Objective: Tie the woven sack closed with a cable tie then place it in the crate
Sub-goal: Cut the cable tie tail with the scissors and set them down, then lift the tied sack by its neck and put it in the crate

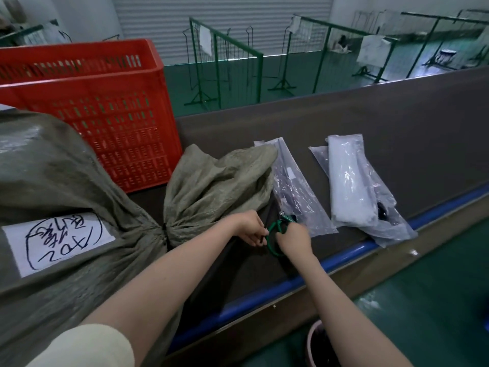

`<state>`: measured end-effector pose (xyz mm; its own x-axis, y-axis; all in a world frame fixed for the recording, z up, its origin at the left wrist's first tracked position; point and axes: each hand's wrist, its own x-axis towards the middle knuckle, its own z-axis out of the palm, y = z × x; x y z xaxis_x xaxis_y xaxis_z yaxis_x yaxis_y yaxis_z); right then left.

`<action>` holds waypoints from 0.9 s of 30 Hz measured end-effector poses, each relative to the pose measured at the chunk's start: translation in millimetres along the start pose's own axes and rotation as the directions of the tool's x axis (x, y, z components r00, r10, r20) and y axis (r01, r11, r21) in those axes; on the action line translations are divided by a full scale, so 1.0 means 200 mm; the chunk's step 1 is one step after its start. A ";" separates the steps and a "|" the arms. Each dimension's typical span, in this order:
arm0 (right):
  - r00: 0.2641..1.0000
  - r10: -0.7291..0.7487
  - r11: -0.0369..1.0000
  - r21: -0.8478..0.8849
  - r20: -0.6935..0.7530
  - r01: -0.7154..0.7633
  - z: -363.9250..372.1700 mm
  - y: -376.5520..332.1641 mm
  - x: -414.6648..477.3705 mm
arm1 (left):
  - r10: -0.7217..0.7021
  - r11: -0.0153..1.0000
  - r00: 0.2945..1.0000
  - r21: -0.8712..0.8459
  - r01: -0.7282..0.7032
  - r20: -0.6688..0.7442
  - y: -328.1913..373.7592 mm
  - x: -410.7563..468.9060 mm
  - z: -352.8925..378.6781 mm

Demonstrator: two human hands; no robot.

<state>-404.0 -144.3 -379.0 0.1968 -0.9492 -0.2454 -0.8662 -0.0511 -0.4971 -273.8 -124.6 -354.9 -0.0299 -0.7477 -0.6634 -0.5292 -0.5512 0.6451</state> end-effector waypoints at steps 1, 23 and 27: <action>0.999 -0.026 0.999 -0.037 -0.036 0.024 0.00 -0.01 -0.01 | -0.010 1.000 1.000 0.005 0.010 -0.017 0.00 0.01 0.00; 0.996 0.064 0.908 0.410 0.061 -0.083 0.10 -0.35 -0.08 | 0.072 0.976 0.985 0.216 -0.038 -0.154 0.01 -0.42 -0.43; 0.768 -0.163 0.942 0.330 0.620 -0.066 0.14 -0.58 -0.28 | 0.027 0.863 0.967 0.493 0.106 -0.255 -0.09 -0.58 -0.66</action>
<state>-302.0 -77.1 -331.7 0.5770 -0.5283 -0.6229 -0.6772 0.1169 -0.7264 -148.4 -77.4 -238.7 0.1729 -0.8322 -0.5268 -0.8785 -0.3721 0.2996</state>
